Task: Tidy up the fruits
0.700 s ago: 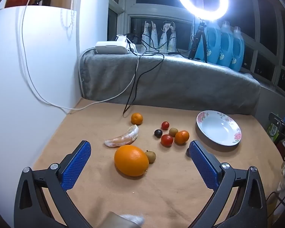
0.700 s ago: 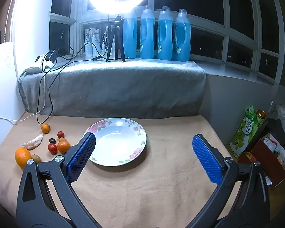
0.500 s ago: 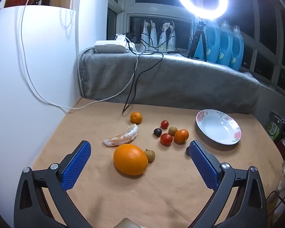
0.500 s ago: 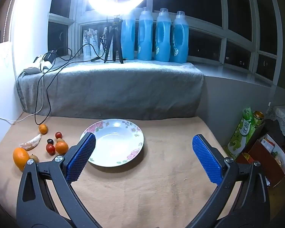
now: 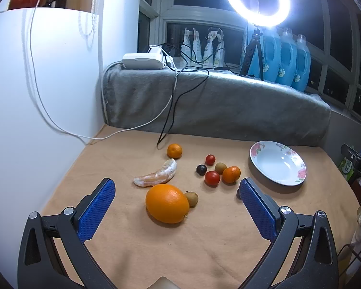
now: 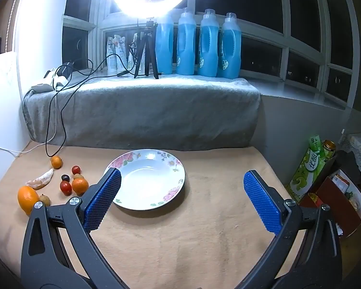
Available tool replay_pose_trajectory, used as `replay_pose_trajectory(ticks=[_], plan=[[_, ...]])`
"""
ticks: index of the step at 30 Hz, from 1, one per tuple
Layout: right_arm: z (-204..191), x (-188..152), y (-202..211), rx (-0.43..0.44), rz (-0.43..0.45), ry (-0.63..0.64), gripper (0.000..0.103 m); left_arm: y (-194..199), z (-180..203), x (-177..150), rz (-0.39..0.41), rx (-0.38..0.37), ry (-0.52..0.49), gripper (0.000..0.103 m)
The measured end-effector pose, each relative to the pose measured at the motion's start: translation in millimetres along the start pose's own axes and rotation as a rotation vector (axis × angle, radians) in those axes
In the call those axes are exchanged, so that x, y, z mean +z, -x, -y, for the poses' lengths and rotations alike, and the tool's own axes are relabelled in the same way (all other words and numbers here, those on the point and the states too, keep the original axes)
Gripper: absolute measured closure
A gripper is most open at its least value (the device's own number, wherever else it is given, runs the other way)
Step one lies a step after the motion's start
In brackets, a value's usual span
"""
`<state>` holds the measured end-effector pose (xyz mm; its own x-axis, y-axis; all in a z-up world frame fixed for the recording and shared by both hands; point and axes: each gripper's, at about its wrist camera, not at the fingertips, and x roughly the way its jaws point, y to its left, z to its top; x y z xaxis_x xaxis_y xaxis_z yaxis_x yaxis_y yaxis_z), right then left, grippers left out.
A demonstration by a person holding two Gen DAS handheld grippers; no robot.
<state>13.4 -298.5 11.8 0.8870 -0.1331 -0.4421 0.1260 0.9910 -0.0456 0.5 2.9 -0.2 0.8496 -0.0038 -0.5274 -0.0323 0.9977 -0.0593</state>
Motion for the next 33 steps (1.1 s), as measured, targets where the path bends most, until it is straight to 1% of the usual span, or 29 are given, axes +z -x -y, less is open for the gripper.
replay_pose_trajectory(ticks=[33], plan=[[-4.1,-1.2,1.5,0.002,0.001,0.001,0.000,5.9,2.6,1.4,0.022,-0.007,0.005,0.001]])
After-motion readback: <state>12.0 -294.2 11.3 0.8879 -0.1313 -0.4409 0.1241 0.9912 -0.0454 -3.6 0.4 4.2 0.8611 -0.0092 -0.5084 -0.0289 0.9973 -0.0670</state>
